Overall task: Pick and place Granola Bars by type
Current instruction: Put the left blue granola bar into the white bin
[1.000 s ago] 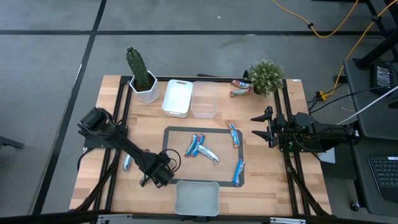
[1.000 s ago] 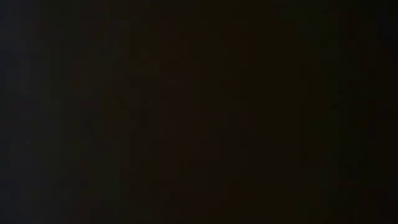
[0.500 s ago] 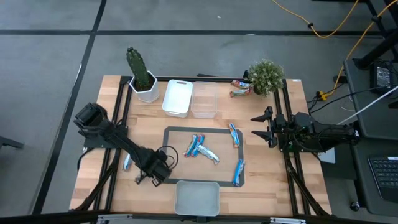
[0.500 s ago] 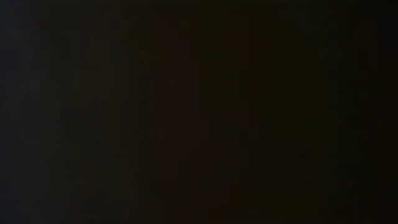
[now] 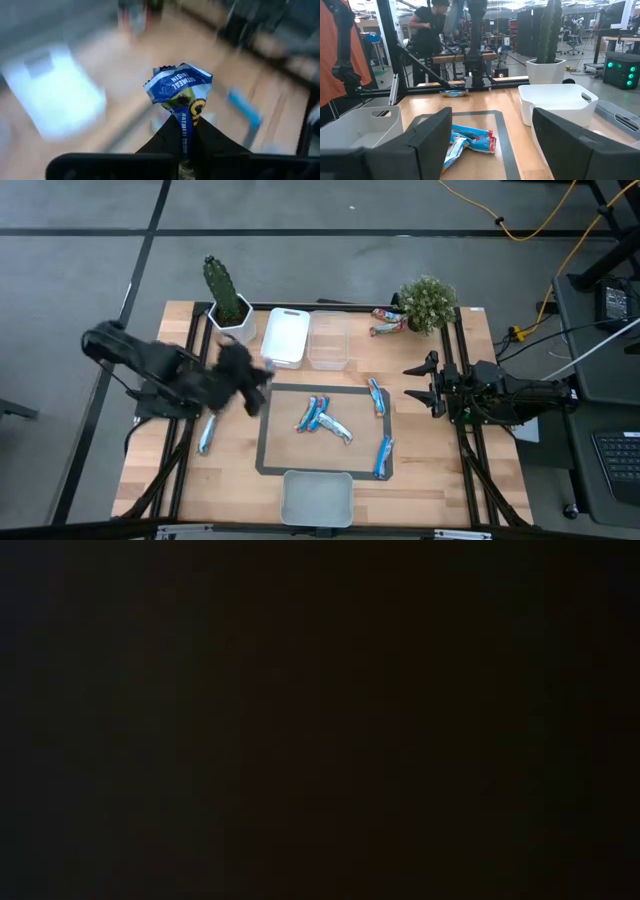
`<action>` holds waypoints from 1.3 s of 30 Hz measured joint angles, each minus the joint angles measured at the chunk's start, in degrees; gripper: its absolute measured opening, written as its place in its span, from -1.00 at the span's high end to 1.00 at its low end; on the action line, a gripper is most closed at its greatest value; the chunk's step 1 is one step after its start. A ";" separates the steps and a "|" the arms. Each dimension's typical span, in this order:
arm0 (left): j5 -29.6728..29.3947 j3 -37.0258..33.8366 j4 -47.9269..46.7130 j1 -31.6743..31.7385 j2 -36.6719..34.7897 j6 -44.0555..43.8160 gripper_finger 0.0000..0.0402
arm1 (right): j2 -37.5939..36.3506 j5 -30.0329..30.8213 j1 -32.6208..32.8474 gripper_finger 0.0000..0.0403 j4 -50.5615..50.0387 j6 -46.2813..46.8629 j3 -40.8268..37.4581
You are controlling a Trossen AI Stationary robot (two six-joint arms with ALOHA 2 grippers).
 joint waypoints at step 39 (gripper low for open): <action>32.37 -9.83 17.71 52.81 21.59 43.14 0.92 | 0.00 0.00 -0.01 -0.38 -0.74 3.29 0.00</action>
